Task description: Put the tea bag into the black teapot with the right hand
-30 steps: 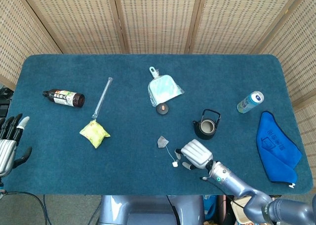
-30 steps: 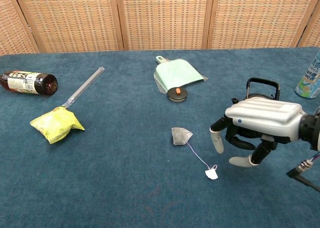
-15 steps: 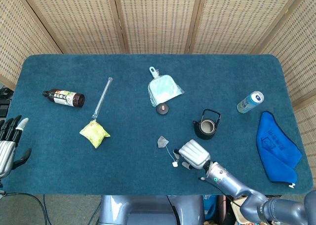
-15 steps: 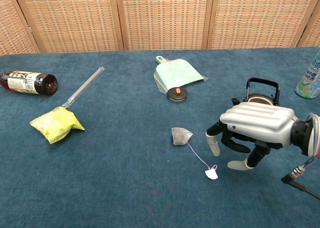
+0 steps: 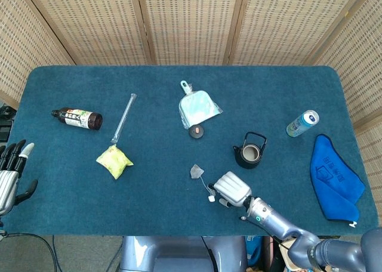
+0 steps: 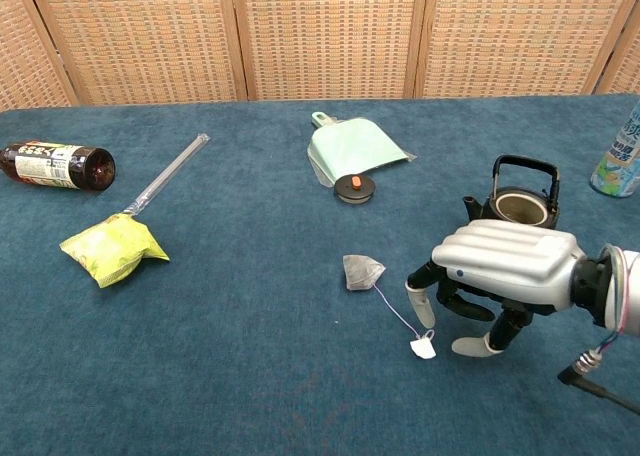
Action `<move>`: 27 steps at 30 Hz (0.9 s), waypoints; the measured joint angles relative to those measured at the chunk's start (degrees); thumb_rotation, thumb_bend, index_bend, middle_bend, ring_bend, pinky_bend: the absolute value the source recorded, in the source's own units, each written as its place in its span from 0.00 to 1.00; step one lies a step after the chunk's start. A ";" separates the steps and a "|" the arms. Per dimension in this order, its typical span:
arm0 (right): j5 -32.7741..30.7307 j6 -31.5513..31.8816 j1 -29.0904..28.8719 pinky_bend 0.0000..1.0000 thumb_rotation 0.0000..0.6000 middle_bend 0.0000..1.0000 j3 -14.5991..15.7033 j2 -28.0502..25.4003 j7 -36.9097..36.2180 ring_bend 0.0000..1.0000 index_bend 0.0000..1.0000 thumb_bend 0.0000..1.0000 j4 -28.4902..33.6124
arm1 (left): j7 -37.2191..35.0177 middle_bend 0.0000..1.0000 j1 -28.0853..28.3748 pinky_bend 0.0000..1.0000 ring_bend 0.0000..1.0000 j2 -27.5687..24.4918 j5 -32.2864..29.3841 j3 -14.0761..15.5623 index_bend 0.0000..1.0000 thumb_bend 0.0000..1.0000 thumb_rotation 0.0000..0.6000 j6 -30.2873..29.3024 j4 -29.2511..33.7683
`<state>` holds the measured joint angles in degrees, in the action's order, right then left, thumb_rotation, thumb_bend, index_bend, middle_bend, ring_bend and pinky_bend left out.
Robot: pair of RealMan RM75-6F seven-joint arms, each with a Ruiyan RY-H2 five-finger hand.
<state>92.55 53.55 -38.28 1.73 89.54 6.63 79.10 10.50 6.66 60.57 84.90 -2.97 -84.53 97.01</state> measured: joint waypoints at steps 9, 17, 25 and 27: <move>0.01 -0.51 -0.43 0.99 1.00 0.91 0.40 1.00 0.43 0.96 0.54 0.43 -0.68 | -0.61 0.00 0.02 0.00 0.00 0.18 -0.06 0.11 0.00 0.38 1.00 0.25 -0.47; -0.35 -1.00 -0.63 0.99 1.00 0.91 0.66 1.62 0.50 0.96 0.54 0.43 -1.27 | -1.06 0.00 0.05 0.00 0.00 0.30 -0.25 0.13 0.00 0.38 1.00 0.48 -0.84; -0.77 -1.37 -1.00 0.99 1.00 0.91 0.55 2.33 0.97 0.96 0.54 0.43 -1.76 | -1.55 0.00 0.02 0.00 0.00 0.44 -0.28 0.11 0.00 0.38 1.00 0.44 -1.22; -0.91 -1.46 -1.02 0.99 1.00 0.91 0.54 2.42 1.05 0.96 0.54 0.43 -1.86 | -1.64 0.00 -0.03 0.00 0.00 0.46 -0.31 0.14 0.00 0.38 1.00 0.42 -1.30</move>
<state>91.64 52.09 -39.30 2.27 91.96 7.68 77.24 8.85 6.64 61.04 84.60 -2.83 -84.10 95.71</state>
